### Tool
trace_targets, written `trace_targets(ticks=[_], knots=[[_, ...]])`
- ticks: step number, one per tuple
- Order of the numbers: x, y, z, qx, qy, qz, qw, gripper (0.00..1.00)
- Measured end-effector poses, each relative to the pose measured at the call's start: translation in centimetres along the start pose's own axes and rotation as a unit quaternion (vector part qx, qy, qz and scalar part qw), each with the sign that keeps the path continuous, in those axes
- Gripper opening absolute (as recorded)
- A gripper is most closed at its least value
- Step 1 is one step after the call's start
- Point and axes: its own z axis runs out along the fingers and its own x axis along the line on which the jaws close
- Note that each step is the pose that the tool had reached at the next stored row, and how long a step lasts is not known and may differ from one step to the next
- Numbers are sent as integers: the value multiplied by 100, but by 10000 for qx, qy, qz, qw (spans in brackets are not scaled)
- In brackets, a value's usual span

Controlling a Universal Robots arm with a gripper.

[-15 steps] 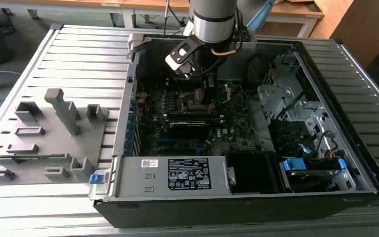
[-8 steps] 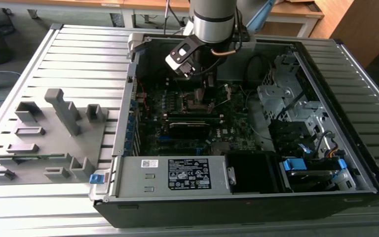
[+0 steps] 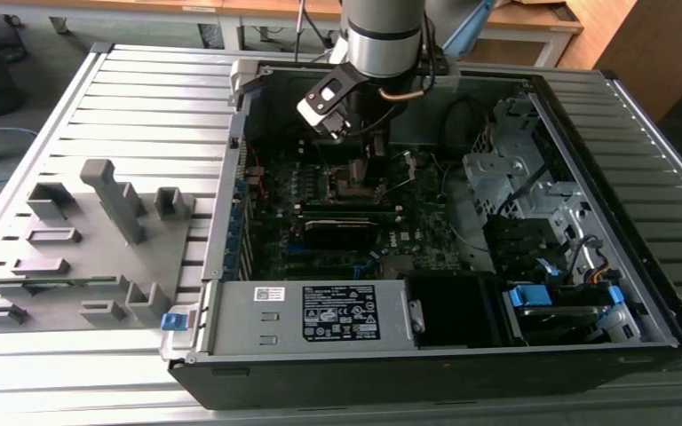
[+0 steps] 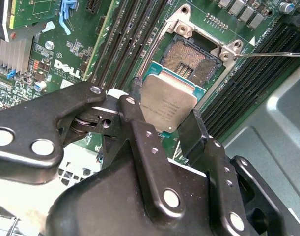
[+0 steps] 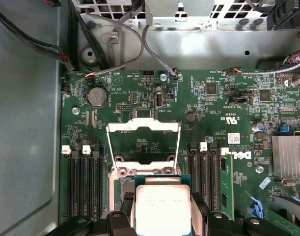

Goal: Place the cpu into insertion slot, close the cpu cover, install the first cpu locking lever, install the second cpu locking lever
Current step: 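Place the cpu into insertion slot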

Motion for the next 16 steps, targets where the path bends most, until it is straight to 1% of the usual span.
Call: trace_targets(ticks=[9, 16], knots=[[0, -6, 26, 1, -1, -1, 10000, 54], [2, -9, 31, 0, -1, -4, 10000, 54]])
